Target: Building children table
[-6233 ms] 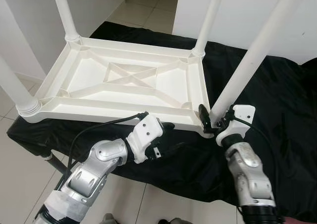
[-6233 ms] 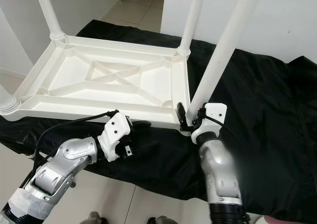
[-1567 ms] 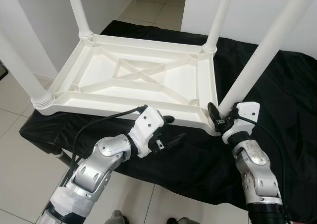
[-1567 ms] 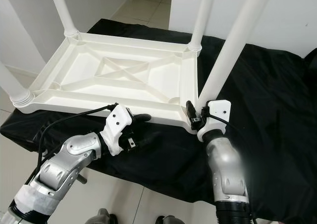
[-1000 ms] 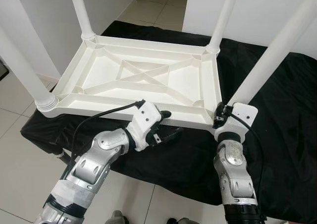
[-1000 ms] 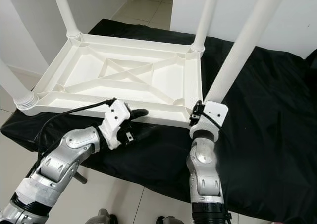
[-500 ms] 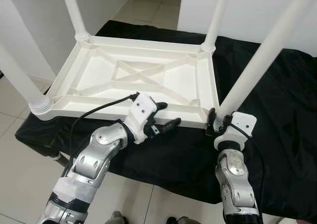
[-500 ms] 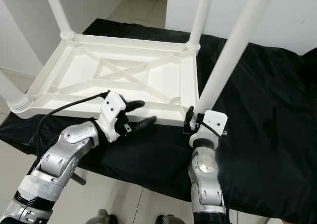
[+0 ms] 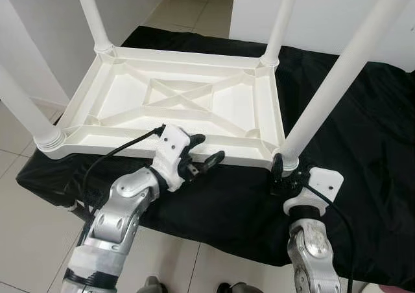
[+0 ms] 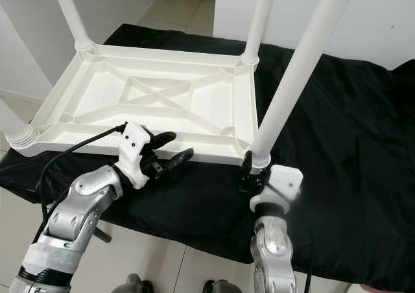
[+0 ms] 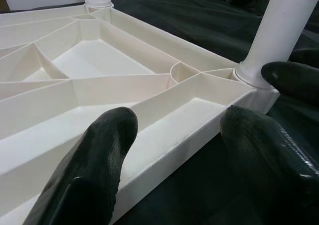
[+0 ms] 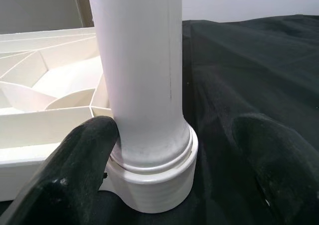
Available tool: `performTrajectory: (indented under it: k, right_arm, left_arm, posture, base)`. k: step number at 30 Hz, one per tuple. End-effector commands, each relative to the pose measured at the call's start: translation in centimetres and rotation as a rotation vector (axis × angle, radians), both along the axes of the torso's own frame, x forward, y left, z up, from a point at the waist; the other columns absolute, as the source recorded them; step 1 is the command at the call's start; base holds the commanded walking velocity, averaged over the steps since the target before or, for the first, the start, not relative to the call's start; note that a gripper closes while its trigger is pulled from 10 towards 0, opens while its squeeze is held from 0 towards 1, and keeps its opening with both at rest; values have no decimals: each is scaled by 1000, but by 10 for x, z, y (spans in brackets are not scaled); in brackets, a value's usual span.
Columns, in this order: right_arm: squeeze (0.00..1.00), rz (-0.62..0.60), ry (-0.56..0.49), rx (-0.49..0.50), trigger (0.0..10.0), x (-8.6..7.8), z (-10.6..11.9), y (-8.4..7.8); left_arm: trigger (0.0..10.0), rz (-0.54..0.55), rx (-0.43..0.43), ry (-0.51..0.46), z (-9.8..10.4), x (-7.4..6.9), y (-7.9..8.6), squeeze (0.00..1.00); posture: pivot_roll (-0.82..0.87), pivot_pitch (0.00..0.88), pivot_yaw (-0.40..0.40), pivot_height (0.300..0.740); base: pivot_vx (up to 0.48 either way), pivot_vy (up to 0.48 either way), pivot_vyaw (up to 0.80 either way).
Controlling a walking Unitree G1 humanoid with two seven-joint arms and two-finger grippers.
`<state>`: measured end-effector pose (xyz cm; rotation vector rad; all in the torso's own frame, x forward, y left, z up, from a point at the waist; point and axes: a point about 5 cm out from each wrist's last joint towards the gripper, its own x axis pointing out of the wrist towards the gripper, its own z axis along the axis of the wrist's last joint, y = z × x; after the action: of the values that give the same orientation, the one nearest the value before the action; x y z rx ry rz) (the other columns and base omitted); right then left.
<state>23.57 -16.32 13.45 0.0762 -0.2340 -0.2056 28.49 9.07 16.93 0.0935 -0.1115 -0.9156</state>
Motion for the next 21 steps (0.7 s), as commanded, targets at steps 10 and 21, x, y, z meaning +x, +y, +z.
performTrajectory:
  k: [10,21]
  right_arm:
    - [0,78,3,-28,10000,-20,-5,5]
    - [0,246,-5,-38,10000,-31,-4,20]
  left_arm:
    - [10000,173,156,-40,-16,12,27,0]
    - [10000,188,184,-49,-13,20,40,0]
  posture:
    - [16,138,20,740]
    - [15,137,35,740]
  base:
    - [0,0,0]
    - [0,0,0]
